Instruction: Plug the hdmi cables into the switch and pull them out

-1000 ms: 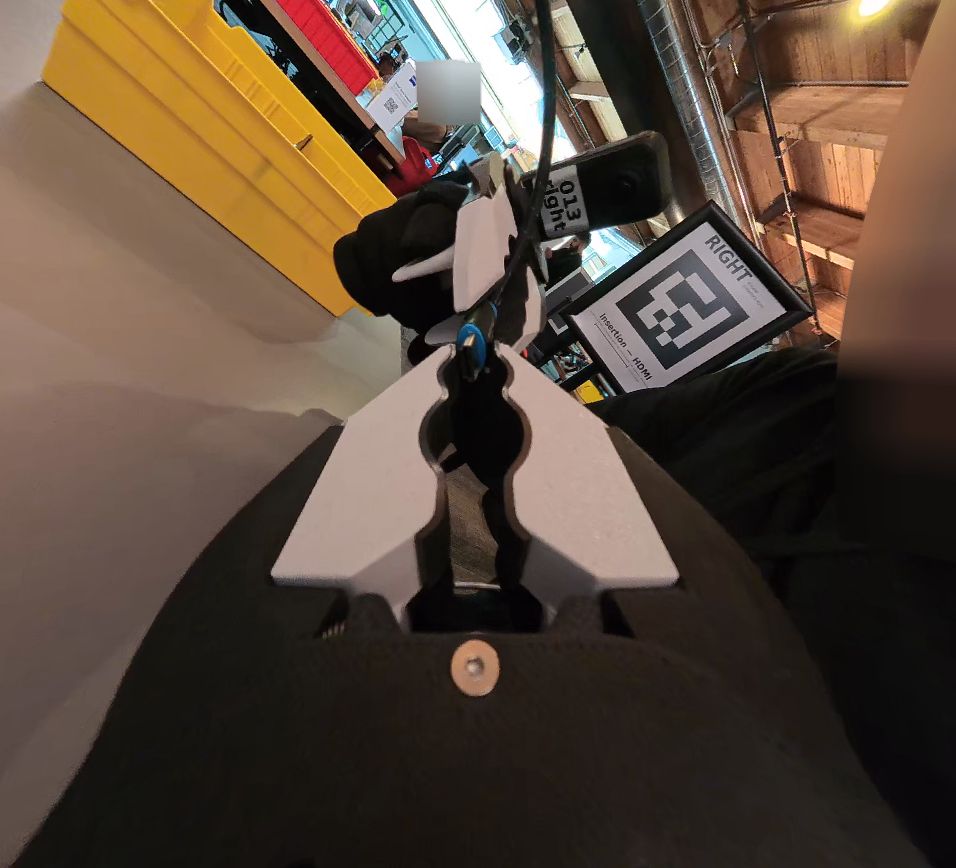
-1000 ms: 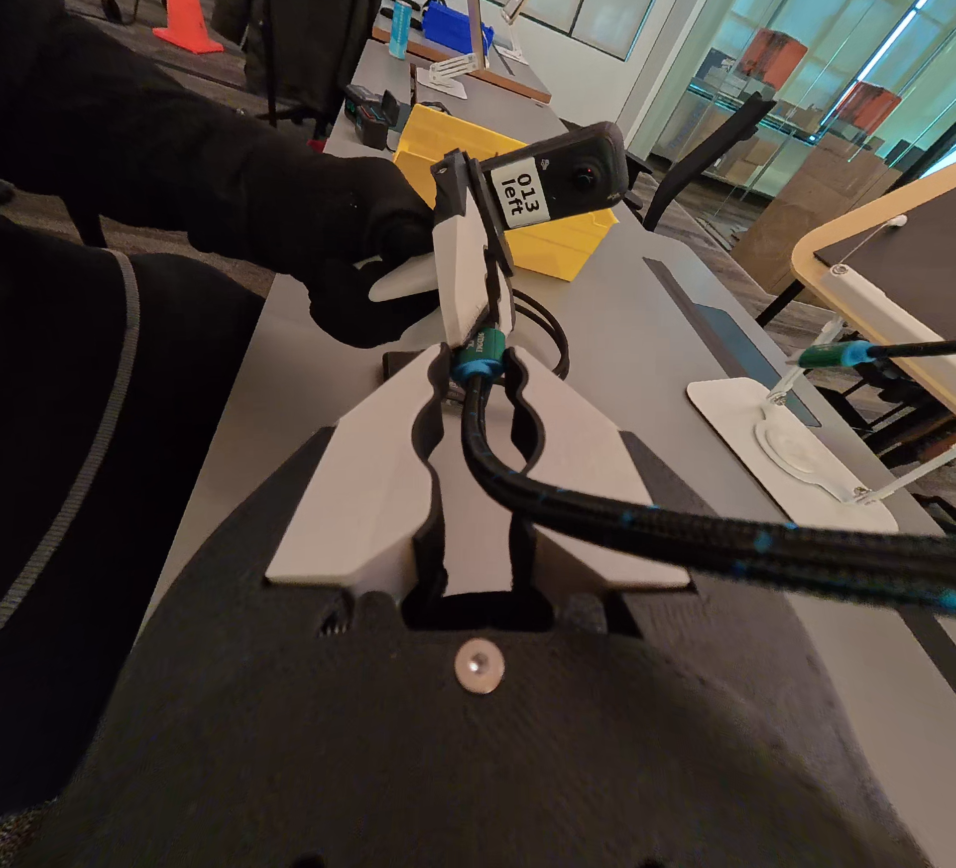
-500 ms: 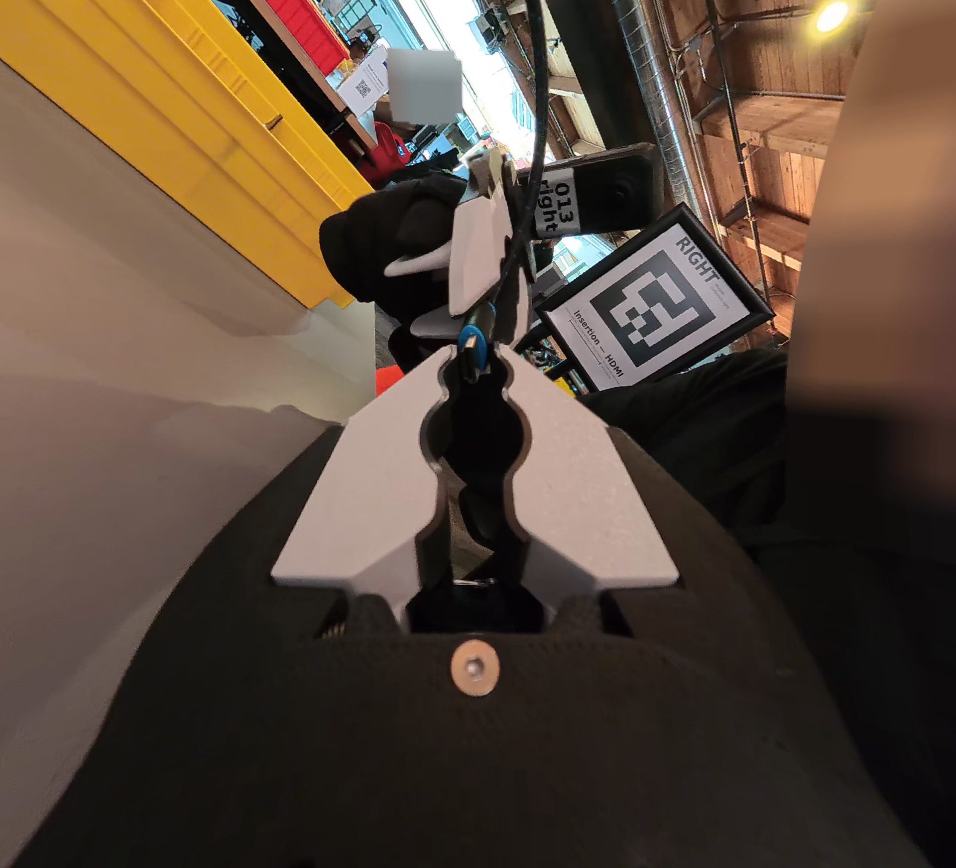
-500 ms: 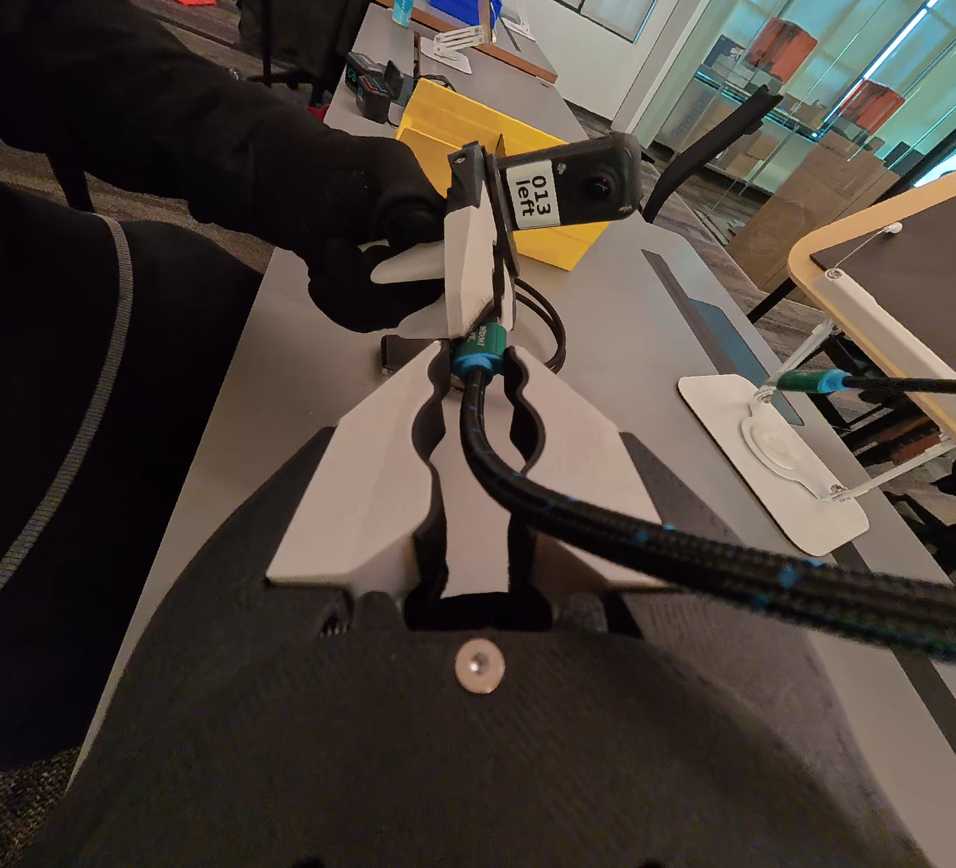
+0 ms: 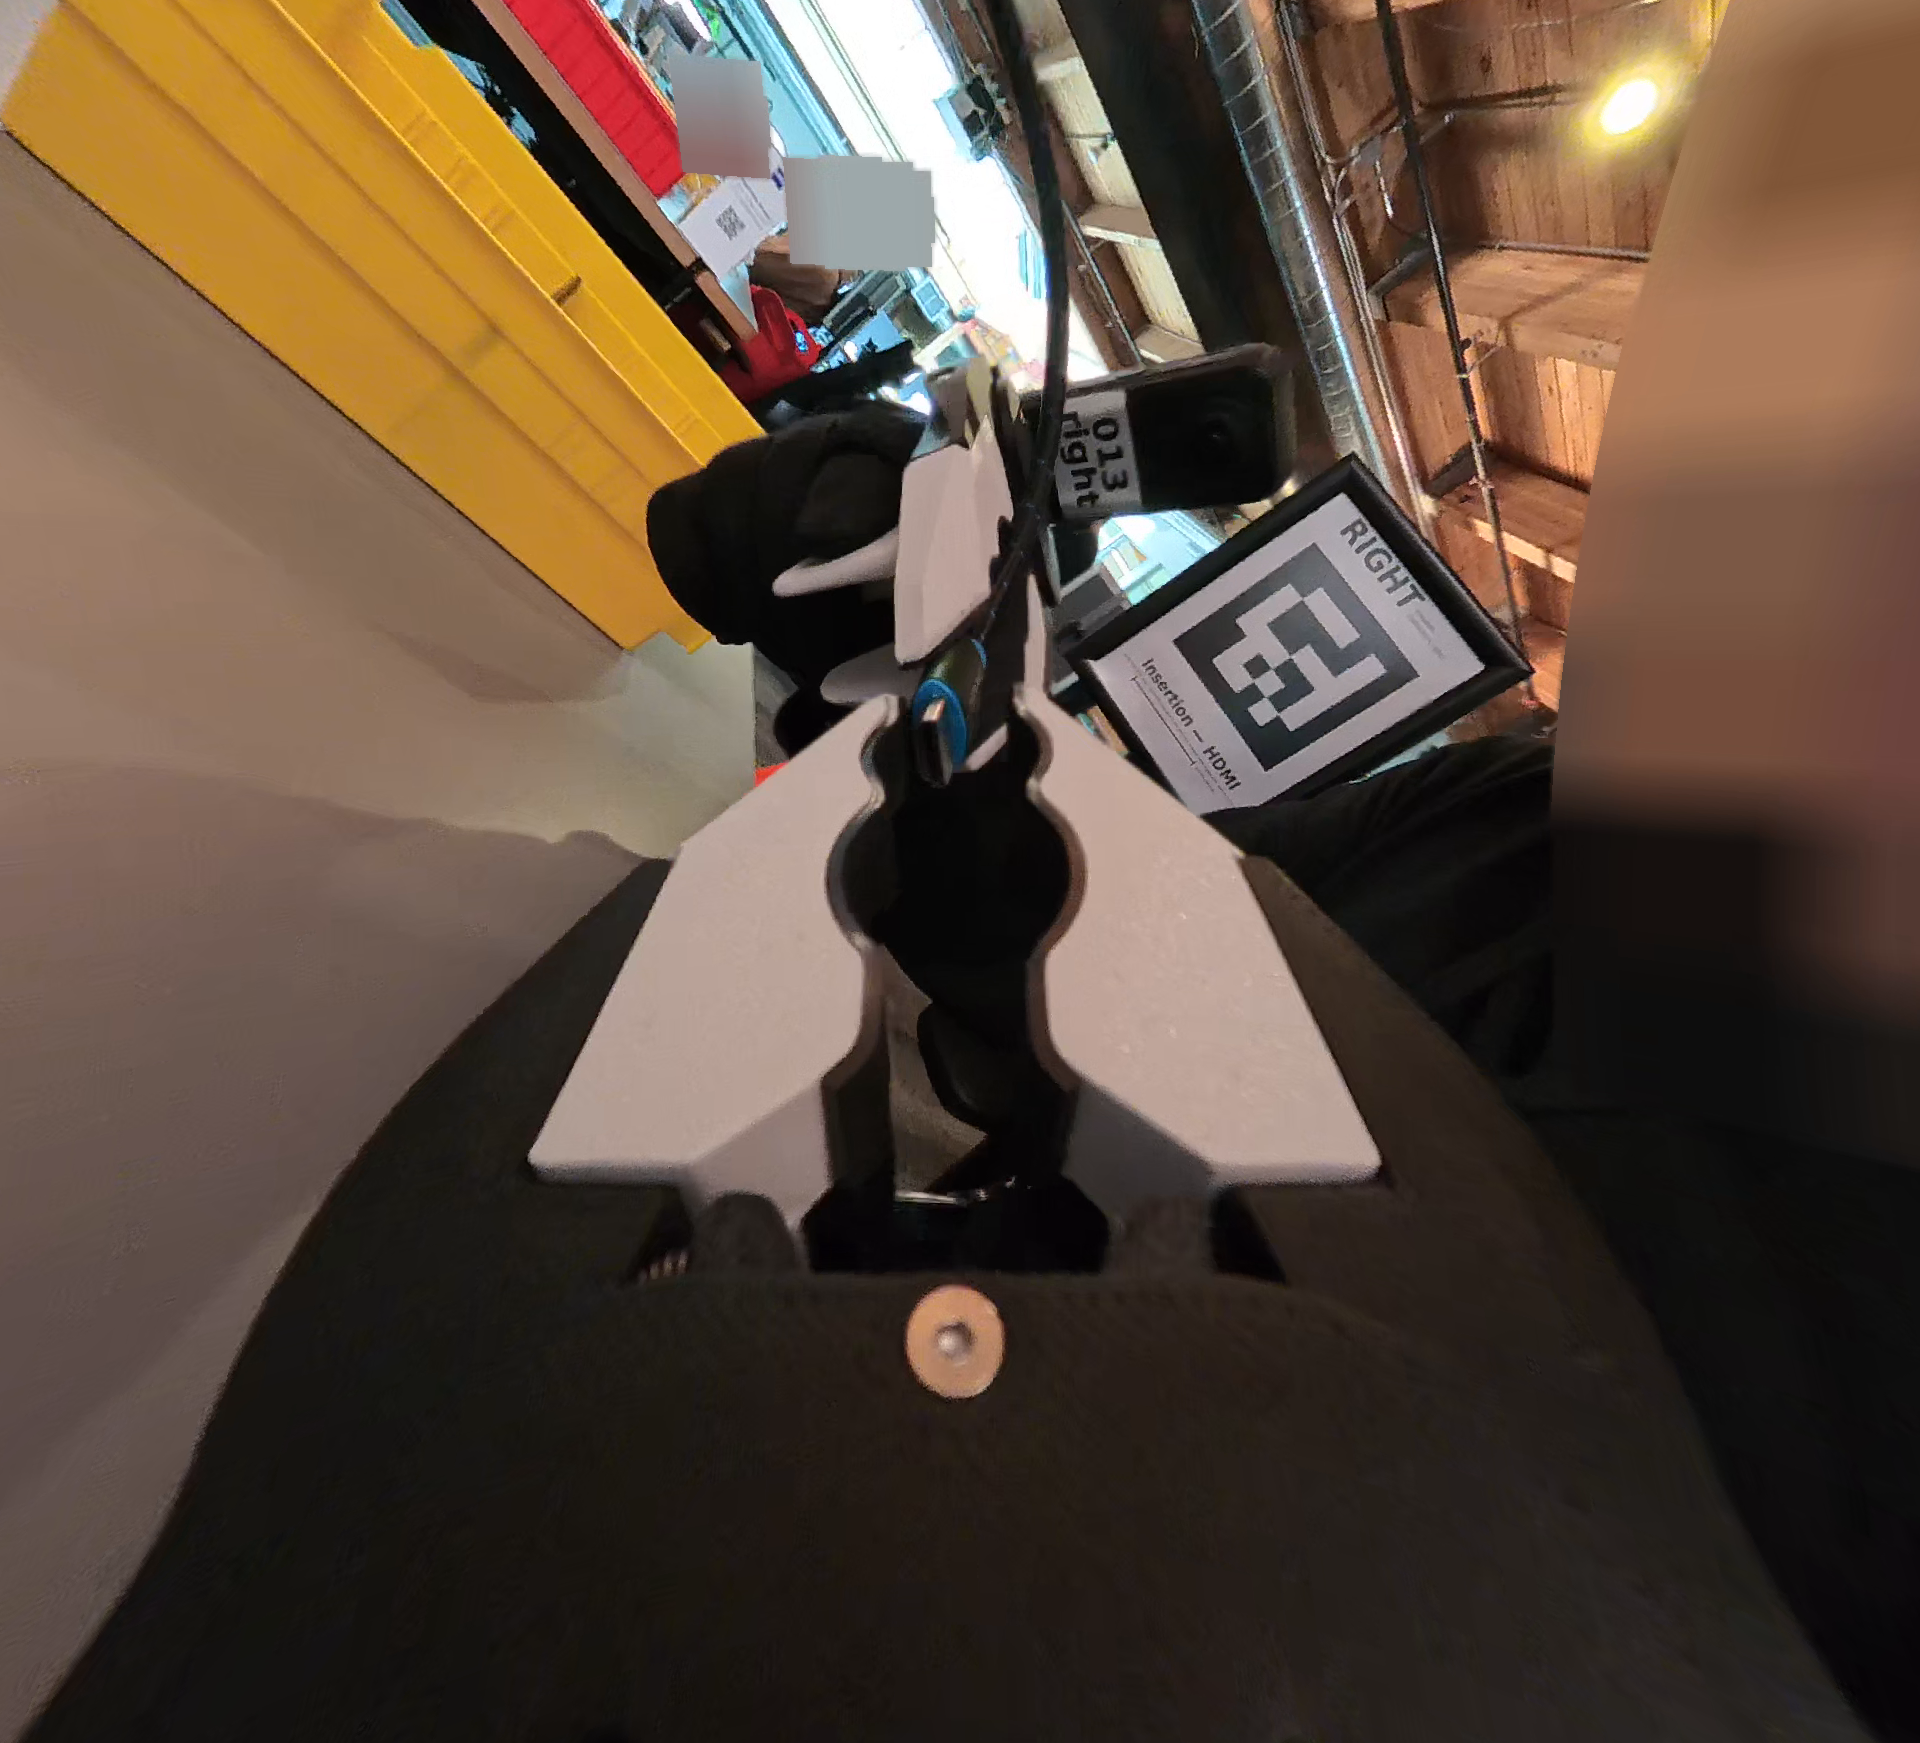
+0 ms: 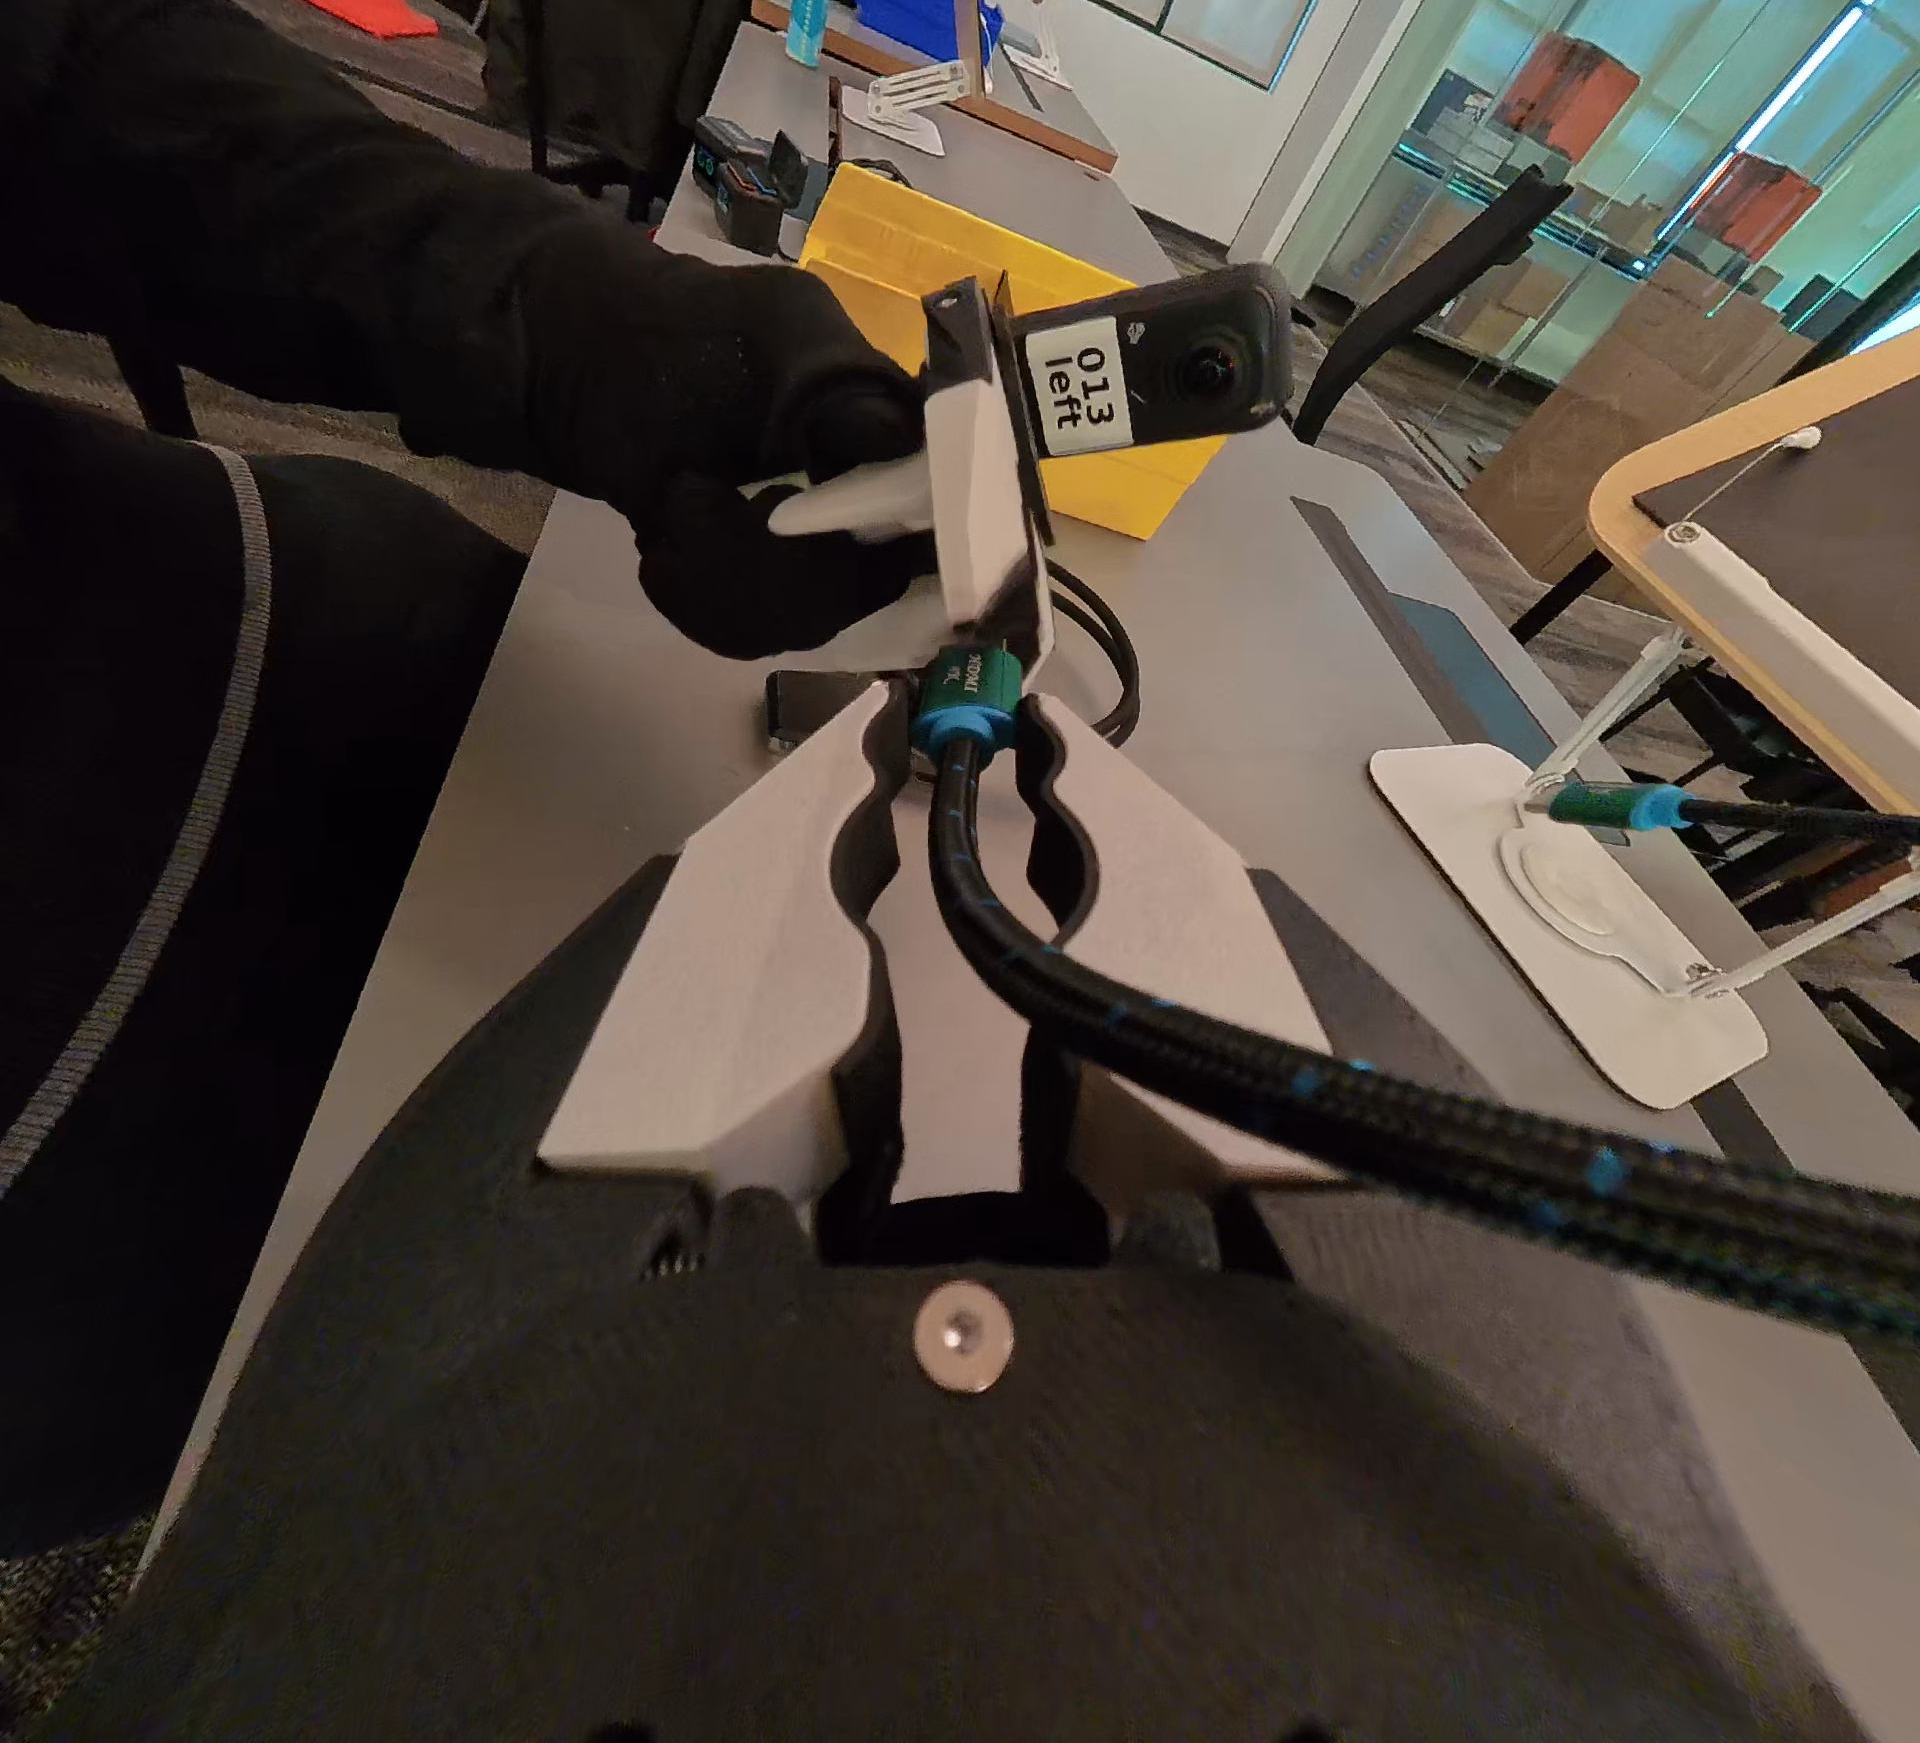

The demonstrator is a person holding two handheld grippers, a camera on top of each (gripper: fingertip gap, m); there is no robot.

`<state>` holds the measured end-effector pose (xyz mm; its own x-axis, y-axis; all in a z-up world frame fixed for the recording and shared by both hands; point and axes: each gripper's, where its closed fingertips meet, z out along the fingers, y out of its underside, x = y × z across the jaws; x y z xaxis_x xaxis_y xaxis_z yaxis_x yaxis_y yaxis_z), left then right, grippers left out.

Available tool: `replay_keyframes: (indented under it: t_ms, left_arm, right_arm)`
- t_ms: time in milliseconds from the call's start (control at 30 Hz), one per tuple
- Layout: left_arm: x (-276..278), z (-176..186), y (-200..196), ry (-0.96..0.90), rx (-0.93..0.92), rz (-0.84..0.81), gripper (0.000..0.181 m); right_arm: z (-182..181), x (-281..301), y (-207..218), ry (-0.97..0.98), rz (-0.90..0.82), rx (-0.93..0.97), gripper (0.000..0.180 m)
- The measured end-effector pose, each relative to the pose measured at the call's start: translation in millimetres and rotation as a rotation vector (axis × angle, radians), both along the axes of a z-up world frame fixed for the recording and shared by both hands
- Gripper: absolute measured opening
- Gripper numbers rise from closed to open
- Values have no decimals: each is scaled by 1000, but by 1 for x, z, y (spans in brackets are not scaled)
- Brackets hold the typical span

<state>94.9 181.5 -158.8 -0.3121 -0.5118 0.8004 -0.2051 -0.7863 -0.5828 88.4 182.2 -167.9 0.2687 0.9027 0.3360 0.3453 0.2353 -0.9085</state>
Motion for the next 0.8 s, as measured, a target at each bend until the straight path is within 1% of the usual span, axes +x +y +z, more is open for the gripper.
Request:
replay_keyframes:
  t_ms: [33,167,233,300,433,467,500,633,700,733,800]
  left_arm:
    - [-2,-1,3,12,19,16,17]
    - [-16,-6,12,109,163,81,22]
    - [-27,-9,19,191,278,120,29]
    - [-42,-13,27,291,433,162,33]
    - [-78,-36,38,538,787,177,57]
    - [-87,-44,40,596,858,170,67]
    - [-95,-52,40,634,886,155,74]
    - [-118,-86,29,749,959,62,77]
    - [-124,-103,21,795,1025,10,76]
    - [-130,-115,22,856,1051,-17,80]
    - [-142,-137,28,969,1065,-32,93]
  right_arm:
    - [0,1,0,8,0,-4,18]
    - [1,4,2,31,-5,-19,18]
    - [0,4,2,43,-2,-27,18]
    - [0,3,3,50,-2,-34,18]
    - [-3,2,4,57,1,-50,18]
    - [-3,2,5,60,2,-52,18]
    - [-3,1,5,62,3,-55,18]
    - [-5,-1,5,61,8,-64,18]
    - [-7,-3,4,58,10,-69,18]
    - [-8,-3,4,56,10,-71,18]
    - [-9,-5,4,55,12,-75,18]
